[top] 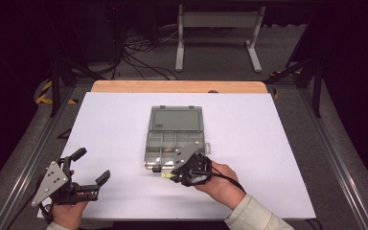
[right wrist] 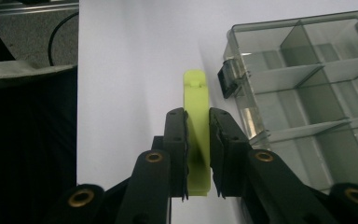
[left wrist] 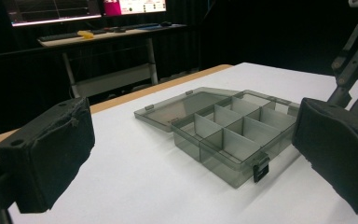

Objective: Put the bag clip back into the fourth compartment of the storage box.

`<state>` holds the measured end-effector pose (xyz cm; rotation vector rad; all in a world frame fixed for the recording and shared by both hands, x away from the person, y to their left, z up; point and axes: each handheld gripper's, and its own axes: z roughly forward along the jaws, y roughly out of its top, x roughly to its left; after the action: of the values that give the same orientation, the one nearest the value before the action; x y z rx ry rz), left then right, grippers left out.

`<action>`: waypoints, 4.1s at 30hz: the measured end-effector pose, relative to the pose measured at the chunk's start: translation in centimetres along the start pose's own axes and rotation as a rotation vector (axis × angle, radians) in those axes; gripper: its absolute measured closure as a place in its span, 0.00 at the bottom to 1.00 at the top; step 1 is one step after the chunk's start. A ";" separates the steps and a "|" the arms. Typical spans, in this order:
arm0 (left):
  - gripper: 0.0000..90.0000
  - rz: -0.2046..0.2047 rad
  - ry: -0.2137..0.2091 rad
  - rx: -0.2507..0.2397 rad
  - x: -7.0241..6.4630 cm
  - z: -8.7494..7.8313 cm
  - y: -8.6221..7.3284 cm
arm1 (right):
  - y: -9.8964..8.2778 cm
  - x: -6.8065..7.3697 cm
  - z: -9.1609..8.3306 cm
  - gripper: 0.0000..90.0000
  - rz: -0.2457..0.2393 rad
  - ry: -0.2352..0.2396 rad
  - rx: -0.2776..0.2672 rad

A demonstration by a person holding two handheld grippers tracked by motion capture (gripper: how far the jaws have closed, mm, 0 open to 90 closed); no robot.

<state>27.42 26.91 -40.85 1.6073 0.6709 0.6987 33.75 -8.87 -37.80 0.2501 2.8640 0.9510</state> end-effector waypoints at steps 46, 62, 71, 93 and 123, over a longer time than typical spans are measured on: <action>0.00 -0.015 0.000 -0.006 0.2 -0.1 0.0 | -0.2 -8.2 -4.8 0.87 0.231 -0.224 -0.148; 0.00 -0.010 0.000 -0.003 0.1 0.0 0.0 | -1.4 -11.1 -3.6 0.87 0.341 -0.284 -0.128; 0.00 -0.010 0.000 -0.008 0.1 0.0 0.0 | -3.3 -11.2 -2.0 0.87 0.395 -0.284 -0.105; 0.00 -0.006 0.004 0.001 0.1 0.0 -0.1 | -5.0 -11.6 0.0 0.86 0.450 -0.276 -0.063; 0.00 -0.007 -0.007 -0.004 0.1 0.1 0.0 | -5.3 -11.3 0.0 0.71 0.492 -0.268 -0.079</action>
<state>27.57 26.96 -40.84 1.6021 0.6689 0.6892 44.23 -15.24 -40.42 1.0230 2.5538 1.0039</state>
